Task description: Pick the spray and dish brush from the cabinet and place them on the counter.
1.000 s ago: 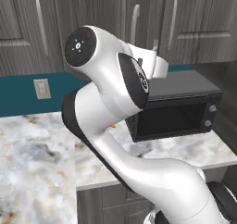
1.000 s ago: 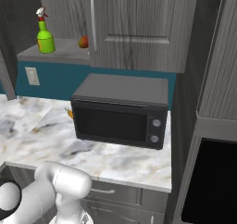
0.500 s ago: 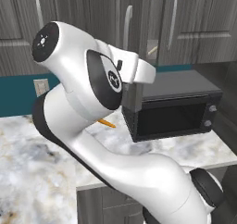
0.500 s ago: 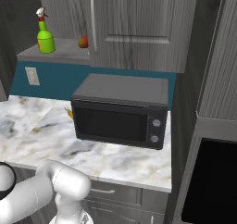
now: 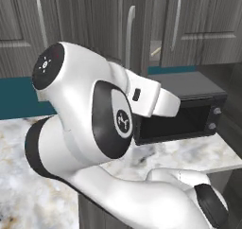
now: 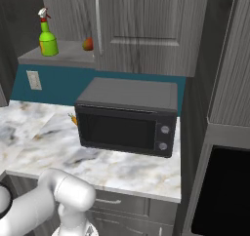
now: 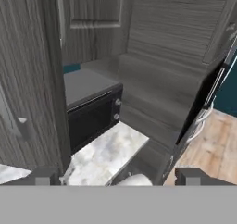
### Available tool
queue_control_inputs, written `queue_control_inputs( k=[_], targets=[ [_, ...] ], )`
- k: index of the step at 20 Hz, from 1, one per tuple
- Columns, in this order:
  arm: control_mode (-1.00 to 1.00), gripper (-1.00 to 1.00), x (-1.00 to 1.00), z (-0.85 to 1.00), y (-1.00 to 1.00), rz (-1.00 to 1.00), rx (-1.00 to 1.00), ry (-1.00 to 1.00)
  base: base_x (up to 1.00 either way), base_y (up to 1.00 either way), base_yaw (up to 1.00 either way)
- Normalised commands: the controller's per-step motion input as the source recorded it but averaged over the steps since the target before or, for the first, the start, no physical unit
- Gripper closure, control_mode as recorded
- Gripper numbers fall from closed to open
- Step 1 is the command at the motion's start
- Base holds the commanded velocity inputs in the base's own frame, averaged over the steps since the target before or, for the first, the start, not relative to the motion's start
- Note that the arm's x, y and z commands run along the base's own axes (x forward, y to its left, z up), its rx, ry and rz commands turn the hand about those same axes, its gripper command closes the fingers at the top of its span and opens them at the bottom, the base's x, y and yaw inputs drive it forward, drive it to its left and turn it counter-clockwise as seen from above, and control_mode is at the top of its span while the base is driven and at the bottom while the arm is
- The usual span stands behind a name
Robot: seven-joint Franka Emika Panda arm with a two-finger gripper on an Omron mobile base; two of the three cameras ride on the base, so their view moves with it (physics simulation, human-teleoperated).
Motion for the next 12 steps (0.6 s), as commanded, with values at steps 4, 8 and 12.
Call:
queue_control_inputs(
  k=[4, 8, 12],
  targets=[
    [-1.00, -1.00, -1.00, -0.35, -0.53, 0.00, 0.00, -0.01, 0.00, 0.00, 0.00],
    [-1.00, -1.00, -1.00, -0.19, -0.68, 0.05, 0.00, 0.00, 0.00, 0.00, 0.00],
    [-1.00, -1.00, -0.87, 0.00, -0.72, 0.14, 0.14, -0.03, 0.00, 0.00, 0.00]
  ],
)
